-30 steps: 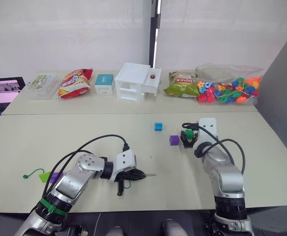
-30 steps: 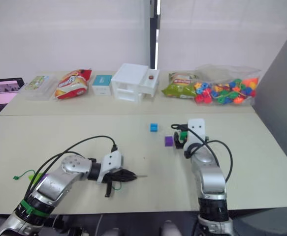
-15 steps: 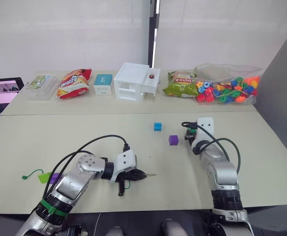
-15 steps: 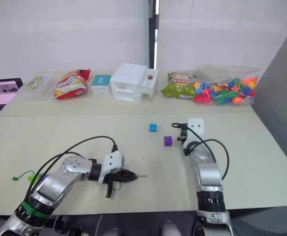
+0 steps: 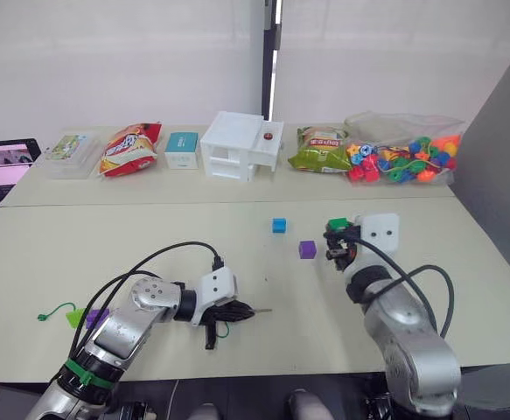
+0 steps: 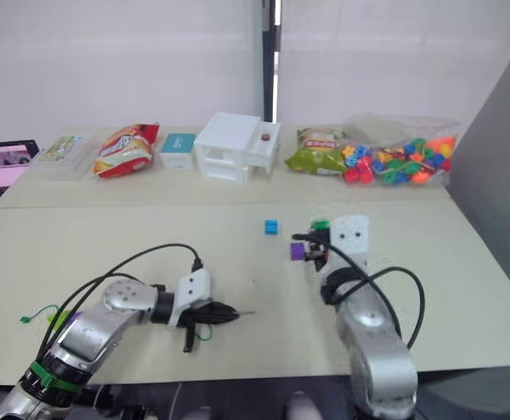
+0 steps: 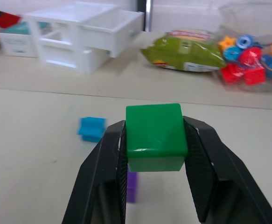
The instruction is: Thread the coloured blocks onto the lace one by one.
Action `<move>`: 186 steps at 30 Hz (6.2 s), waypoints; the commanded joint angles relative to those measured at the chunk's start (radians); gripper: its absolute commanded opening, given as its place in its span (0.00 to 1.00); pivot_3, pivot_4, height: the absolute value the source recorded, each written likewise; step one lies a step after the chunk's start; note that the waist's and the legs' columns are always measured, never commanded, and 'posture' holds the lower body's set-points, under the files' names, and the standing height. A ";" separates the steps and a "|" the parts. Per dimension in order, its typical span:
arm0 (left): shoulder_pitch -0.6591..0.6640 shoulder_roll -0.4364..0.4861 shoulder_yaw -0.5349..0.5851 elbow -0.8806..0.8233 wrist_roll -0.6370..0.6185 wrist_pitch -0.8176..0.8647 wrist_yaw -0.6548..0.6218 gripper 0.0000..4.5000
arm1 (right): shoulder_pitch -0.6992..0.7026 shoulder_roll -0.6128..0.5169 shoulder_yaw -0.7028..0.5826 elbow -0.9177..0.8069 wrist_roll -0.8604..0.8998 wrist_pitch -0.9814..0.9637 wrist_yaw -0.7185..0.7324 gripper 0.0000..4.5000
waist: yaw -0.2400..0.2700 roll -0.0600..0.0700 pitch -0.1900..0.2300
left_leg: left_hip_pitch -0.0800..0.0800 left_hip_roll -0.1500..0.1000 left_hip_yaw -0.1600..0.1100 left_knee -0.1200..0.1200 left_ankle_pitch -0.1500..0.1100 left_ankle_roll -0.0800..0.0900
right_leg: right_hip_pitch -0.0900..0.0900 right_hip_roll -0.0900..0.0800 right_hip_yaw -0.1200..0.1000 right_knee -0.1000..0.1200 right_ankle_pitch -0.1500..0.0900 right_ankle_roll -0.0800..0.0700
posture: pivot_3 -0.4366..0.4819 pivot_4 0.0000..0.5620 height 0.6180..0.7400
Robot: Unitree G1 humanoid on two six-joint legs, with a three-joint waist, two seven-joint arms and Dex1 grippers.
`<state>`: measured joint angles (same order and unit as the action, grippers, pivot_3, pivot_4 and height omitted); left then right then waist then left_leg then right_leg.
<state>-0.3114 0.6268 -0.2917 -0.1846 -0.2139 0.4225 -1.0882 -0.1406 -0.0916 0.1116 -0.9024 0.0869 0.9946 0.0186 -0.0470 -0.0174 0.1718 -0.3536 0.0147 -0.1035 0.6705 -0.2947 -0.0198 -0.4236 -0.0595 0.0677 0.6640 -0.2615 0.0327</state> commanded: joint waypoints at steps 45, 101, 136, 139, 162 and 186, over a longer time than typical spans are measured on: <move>0.117 0.108 0.114 -0.240 -0.109 0.124 0.035 0.00 | -0.434 -0.595 0.333 0.837 0.104 -0.718 1.188 0.99 | 0.000 -0.002 0.000 | 0.000 0.001 0.003 -0.001 0.001 -0.001 | 0.002 0.000 0.000 -0.007 0.000 0.000 | 0.48 0.27 1.00; -0.149 -0.091 -0.121 -0.064 -0.024 0.129 0.051 0.00 | -0.322 -0.525 0.292 0.775 0.027 -0.644 1.194 0.27 | 0.007 -0.002 0.000 | 0.000 -0.001 0.001 0.006 0.000 0.000 | 0.003 -0.001 0.000 0.000 0.001 0.001 | 0.48 0.27 1.00; -0.008 -0.029 -0.039 -0.075 -0.022 0.158 0.075 0.50 | -0.274 -0.526 0.268 0.712 0.029 -0.593 1.173 0.27 | 0.008 -0.002 0.000 | 0.000 -0.001 0.000 0.006 0.000 0.000 | 0.004 -0.001 0.000 0.000 0.001 0.001 | 0.48 0.27 1.00; 0.001 -0.037 -0.064 -0.047 0.003 0.134 0.086 0.50 | -0.277 -0.526 0.268 0.709 0.030 -0.591 1.174 0.27 | 0.008 -0.002 -0.001 | 0.000 -0.001 0.001 0.007 0.000 0.000 | 0.004 -0.001 0.000 -0.001 0.001 0.001 | 0.48 0.27 1.00; -0.110 -0.189 -0.157 0.078 0.027 0.050 0.078 0.01 | -0.251 -0.551 0.254 0.654 0.040 -0.543 1.159 0.27 | 0.024 -0.002 -0.001 | 0.000 -0.001 0.001 0.007 0.000 0.000 | 0.005 -0.001 0.000 -0.001 0.001 0.001 | 0.48 0.27 1.00; -0.132 -0.165 -0.135 -0.025 -0.027 0.085 0.020 0.98 | -0.188 -0.658 0.036 0.456 0.176 -0.419 1.105 1.00 | 0.034 -0.003 -0.001 | -0.001 -0.001 0.001 0.008 0.000 0.000 | 0.005 -0.001 0.000 -0.003 0.001 0.002 | 0.48 0.27 1.00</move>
<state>-0.4373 0.4718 -0.3769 -0.2099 -0.2654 0.5359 -1.0584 -0.3265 -0.7290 0.2229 -0.4020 0.2298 0.5736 1.1416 -0.0134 -0.0199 0.1707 -0.3550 0.0132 -0.1027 0.6785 -0.2947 -0.0197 -0.4191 -0.0606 0.0676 0.6608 -0.2607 0.0342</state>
